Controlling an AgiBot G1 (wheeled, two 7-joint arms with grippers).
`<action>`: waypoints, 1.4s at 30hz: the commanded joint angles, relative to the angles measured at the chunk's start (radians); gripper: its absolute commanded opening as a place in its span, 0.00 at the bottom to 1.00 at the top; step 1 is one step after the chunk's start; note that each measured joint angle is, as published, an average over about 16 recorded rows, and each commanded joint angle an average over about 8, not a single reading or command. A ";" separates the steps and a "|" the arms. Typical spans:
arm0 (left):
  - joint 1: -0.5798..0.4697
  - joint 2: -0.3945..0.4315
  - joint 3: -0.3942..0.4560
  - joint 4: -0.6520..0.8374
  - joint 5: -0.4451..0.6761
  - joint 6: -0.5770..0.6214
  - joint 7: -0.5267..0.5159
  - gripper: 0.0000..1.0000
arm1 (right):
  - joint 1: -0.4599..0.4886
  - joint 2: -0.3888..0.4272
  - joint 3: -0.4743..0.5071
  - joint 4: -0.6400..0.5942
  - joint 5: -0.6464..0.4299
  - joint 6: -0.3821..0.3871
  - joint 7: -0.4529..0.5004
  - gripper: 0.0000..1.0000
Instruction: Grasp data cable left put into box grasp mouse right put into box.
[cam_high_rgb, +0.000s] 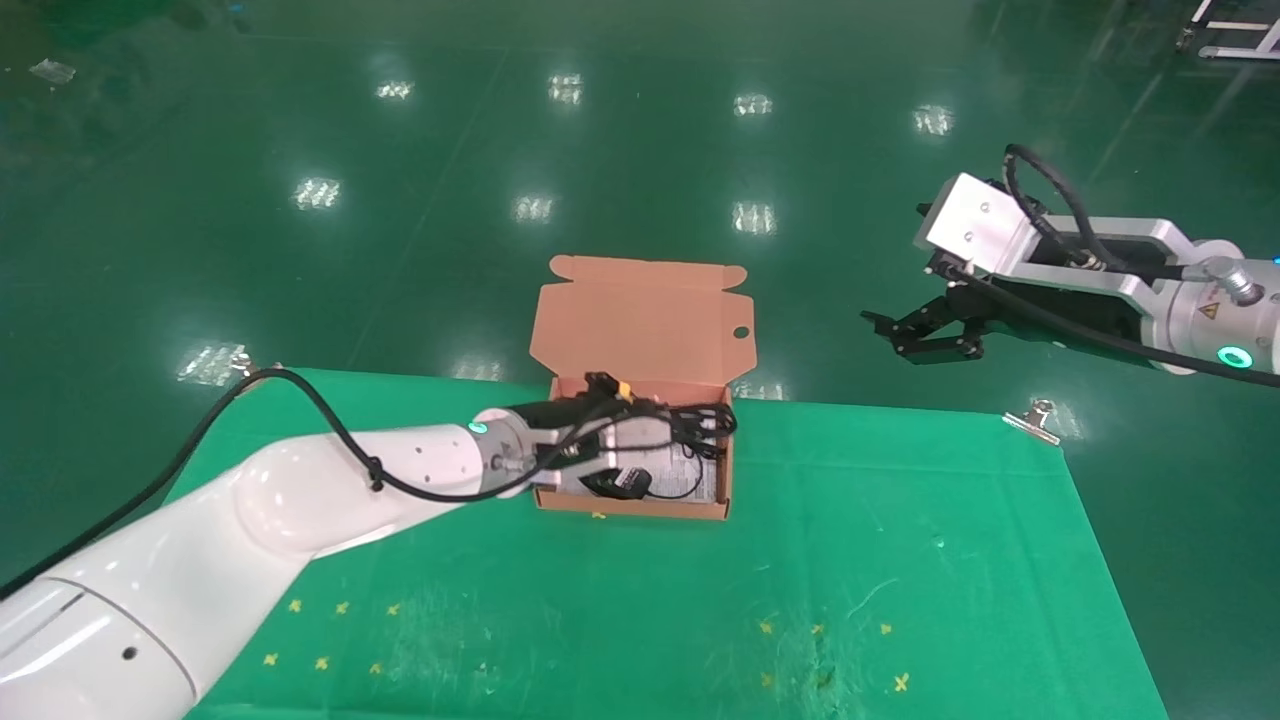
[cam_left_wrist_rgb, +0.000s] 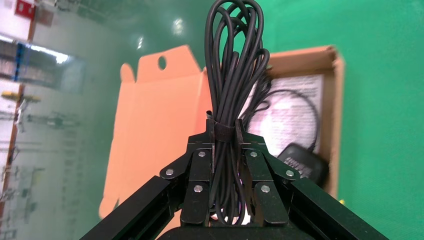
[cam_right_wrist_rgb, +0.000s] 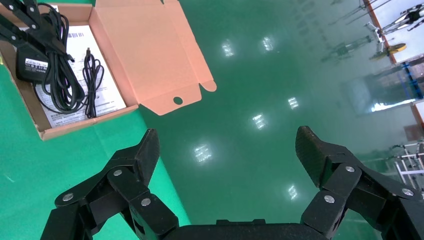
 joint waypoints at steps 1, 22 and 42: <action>0.001 0.001 0.018 0.002 -0.035 0.001 0.030 0.70 | 0.006 0.009 -0.004 0.017 -0.023 -0.005 0.030 1.00; -0.018 -0.034 0.004 -0.034 -0.056 -0.027 -0.014 1.00 | 0.027 -0.013 0.005 -0.014 -0.035 0.008 0.024 1.00; -0.114 -0.125 -0.138 -0.109 -0.155 -0.118 -0.098 1.00 | 0.098 -0.062 0.096 -0.033 -0.029 -0.098 -0.083 1.00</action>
